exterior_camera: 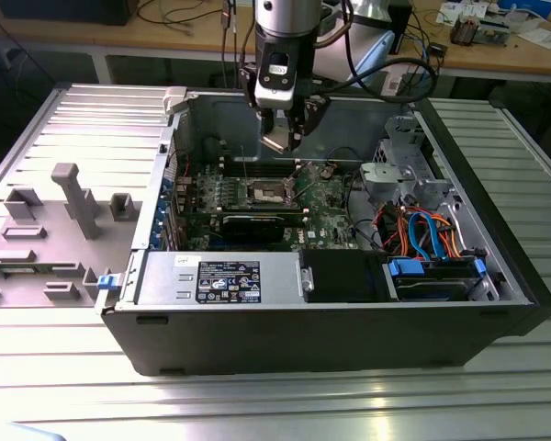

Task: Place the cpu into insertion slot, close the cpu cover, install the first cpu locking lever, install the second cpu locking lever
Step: 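Place the cpu into insertion slot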

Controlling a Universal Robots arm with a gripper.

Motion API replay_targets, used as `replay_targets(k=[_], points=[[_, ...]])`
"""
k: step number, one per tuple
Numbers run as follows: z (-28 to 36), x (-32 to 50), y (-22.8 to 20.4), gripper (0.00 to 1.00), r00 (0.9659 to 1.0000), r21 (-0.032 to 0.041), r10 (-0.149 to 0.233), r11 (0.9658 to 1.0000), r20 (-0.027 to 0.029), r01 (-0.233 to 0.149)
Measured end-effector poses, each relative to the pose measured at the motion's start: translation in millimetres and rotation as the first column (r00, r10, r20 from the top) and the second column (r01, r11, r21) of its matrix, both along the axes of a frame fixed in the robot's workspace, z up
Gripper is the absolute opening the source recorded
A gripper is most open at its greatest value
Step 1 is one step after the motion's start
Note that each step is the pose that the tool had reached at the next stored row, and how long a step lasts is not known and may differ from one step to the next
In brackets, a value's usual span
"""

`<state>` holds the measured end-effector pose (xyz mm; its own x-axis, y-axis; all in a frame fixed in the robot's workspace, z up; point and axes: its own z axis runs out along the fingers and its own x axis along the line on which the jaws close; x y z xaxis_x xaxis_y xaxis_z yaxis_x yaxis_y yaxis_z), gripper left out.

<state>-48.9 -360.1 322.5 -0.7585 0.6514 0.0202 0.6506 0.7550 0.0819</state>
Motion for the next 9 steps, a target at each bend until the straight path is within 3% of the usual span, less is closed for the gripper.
replay_targets(k=[4, 8, 9], points=[[-0.4, 0.0, 0.1, 0.55, 1.0000, 0.0003, -0.002, 1.0000, 0.0001, 0.002], [-4.3, 0.0, 0.0, 0.55, 0.9981, -0.0001, -0.062, 0.9981, -0.0046, 0.062], [-6.2, -0.1, 0.0, 0.55, 0.9967, -0.0005, -0.081, 0.9967, -0.0089, 0.081]])
